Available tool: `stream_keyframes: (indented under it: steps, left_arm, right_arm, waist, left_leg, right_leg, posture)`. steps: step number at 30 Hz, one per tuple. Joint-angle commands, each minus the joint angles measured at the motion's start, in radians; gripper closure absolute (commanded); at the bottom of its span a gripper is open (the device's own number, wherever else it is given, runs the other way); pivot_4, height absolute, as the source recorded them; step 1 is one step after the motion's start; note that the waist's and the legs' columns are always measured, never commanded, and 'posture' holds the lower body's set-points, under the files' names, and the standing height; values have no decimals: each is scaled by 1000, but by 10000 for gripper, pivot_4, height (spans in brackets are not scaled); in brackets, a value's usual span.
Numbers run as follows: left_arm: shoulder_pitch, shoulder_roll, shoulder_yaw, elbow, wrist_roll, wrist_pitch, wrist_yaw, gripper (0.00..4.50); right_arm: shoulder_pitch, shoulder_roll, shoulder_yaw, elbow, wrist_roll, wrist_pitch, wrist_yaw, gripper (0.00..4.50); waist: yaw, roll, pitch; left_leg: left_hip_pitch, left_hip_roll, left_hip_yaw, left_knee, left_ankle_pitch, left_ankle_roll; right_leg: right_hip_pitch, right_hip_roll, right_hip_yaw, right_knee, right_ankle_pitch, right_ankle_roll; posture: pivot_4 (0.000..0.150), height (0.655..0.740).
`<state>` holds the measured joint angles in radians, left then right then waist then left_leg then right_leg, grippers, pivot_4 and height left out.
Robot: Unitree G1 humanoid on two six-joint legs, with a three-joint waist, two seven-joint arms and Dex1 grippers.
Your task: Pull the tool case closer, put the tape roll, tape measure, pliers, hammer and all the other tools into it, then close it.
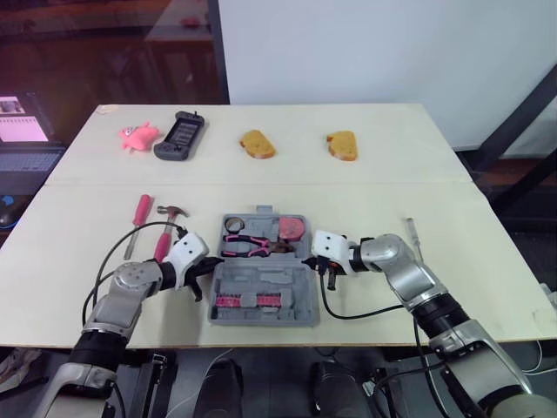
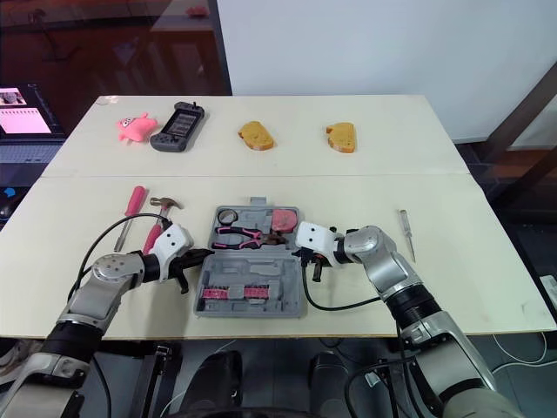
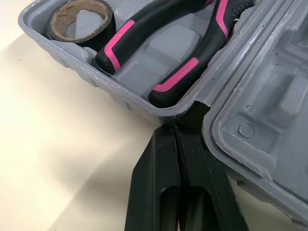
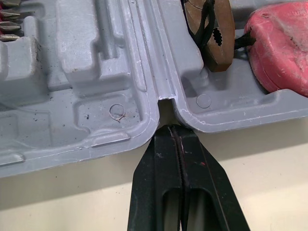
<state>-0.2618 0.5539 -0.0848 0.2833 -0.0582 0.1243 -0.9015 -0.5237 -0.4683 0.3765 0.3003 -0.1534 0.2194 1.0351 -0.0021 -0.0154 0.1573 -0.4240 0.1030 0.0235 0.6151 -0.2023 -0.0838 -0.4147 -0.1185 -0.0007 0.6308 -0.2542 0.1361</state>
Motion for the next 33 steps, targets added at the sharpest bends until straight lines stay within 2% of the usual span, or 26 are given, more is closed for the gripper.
stream_keyframes:
  steps: [1,6,14,17,19,23,24,29,33]
  left_arm:
    - [4,3,18,-51,-20,-22,10,44867]
    - [16,24,31,-52,-16,-34,17,44867]
    - [39,100,114,-21,-33,-80,42,44867]
    - [64,125,163,-48,-75,-83,22,36242]
    - [78,138,186,-61,-96,-80,10,25999]
    - [209,214,360,-120,-237,-77,-83,5787]
    - [235,228,402,-109,-260,-87,-94,58]
    - [361,261,559,-45,-343,-150,-178,0]
    - [373,274,650,142,-381,-215,-217,0]
  right_arm:
    - [-2,24,32,5,-1,-14,11,45000]
    - [13,-31,-4,15,-4,-50,2,45000]
    - [34,-140,-114,-69,97,-50,41,45000]
    - [69,-175,-167,-160,152,-14,51,36368]
    - [91,-190,-193,-216,182,18,55,25871]
    - [294,-269,-424,-516,351,182,41,6740]
    - [347,-282,-478,-566,385,216,32,818]
    - [566,-261,-708,-701,508,286,-44,285]
    - [742,-219,-896,-763,586,292,-85,285]
  waist:
    - [-5,0,0]
    - [-8,0,0]
    - [-3,1,1]
    - [-6,1,1]
    - [-7,1,1]
    - [-5,0,1]
    - [-4,0,1]
    - [-4,0,1]
    - [4,-1,2]
  left_leg:
    - [0,0,0,0,0,0]
    - [0,0,0,0,0,0]
    - [-1,0,0,0,0,0]
    - [-1,0,0,-1,0,0]
    - [-1,0,0,-1,0,0]
    - [-3,0,0,-2,0,0]
    - [-3,0,0,-2,0,0]
    - [-1,0,0,-1,0,0]
    - [0,0,0,-1,-1,0]
  right_leg:
    - [0,0,0,0,0,0]
    - [0,0,0,0,0,0]
    - [0,0,0,-1,0,0]
    - [-1,0,0,0,0,0]
    - [-2,0,0,0,0,0]
    - [-3,0,0,-1,-1,1]
    - [-3,0,0,-1,-2,1]
    - [-2,0,0,-2,-4,-4]
    - [0,-1,0,-3,-6,-6]
  posture:
    - [1500,7207]
    - [1500,7207]
    - [1500,7207]
    - [1500,7207]
    - [1500,7207]
    - [1500,7207]
    - [1500,7207]
    - [1500,7207]
    - [1500,7207]
